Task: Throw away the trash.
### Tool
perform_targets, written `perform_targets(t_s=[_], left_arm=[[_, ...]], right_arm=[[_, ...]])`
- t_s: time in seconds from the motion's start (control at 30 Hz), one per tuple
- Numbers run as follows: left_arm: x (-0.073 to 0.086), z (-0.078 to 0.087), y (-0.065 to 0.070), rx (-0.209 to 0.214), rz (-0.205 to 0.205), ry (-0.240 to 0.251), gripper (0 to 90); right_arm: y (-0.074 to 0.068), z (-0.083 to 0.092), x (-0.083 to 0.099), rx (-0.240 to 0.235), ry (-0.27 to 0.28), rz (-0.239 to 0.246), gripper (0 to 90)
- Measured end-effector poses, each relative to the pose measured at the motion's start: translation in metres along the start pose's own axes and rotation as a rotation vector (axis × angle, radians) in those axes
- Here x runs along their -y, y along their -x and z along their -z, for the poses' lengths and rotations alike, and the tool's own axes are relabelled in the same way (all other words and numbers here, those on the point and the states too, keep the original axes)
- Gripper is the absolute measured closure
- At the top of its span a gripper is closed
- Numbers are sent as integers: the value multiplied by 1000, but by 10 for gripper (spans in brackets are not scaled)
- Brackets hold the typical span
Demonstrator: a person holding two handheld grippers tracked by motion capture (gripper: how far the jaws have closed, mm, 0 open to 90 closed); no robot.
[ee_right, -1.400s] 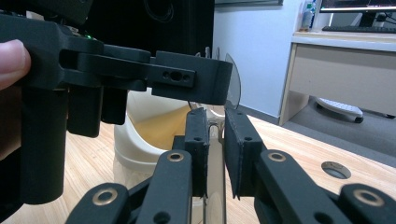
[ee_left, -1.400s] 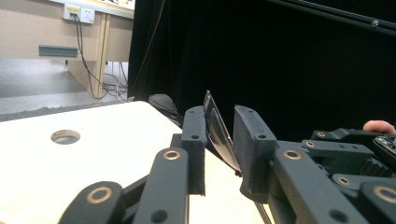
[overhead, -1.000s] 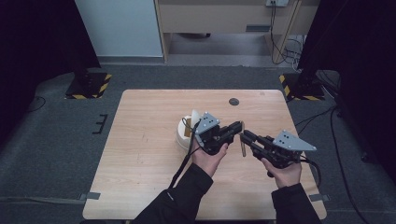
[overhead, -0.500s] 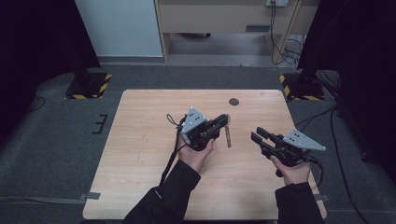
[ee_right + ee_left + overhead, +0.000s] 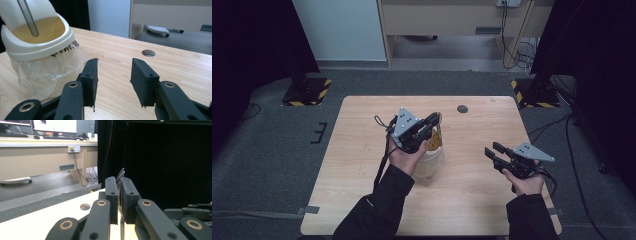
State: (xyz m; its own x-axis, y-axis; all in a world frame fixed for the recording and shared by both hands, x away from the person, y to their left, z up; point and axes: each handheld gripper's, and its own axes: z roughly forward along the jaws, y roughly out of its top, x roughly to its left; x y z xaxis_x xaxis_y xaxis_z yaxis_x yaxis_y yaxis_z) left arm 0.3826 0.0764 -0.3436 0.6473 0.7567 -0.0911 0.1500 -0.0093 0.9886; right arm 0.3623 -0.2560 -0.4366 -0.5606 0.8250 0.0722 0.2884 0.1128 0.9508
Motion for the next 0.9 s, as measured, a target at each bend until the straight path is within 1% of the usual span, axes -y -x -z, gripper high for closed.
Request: perform_targets(t_s=[0.1, 0.23, 0.37, 0.57, 0.73, 0.83, 0.9], left_arm=[[2, -2, -3, -11, -6, -8, 848], [7, -5, -4, -27, -34, -25, 849], [12, -7, -6, -37, -52, -42, 848], [25, -10, -8, -38, -52, -71, 846], [35, -13, -10, -29, -41, -96, 839], [39, -13, -11, -21, -20, -98, 802], [39, -10, -12, -15, -15, -95, 775]], right_arm=[[0, -1, 2, 0, -5, 1, 574], [1, -2, 3, -2, -11, 8, 574], [0, -3, 4, -1, -17, 8, 573], [1, -3, 5, -2, -21, 12, 574], [1, -3, 5, -2, -23, 13, 570], [1, -3, 5, -3, -23, 13, 568], [1, -3, 5, -1, -24, 11, 566]])
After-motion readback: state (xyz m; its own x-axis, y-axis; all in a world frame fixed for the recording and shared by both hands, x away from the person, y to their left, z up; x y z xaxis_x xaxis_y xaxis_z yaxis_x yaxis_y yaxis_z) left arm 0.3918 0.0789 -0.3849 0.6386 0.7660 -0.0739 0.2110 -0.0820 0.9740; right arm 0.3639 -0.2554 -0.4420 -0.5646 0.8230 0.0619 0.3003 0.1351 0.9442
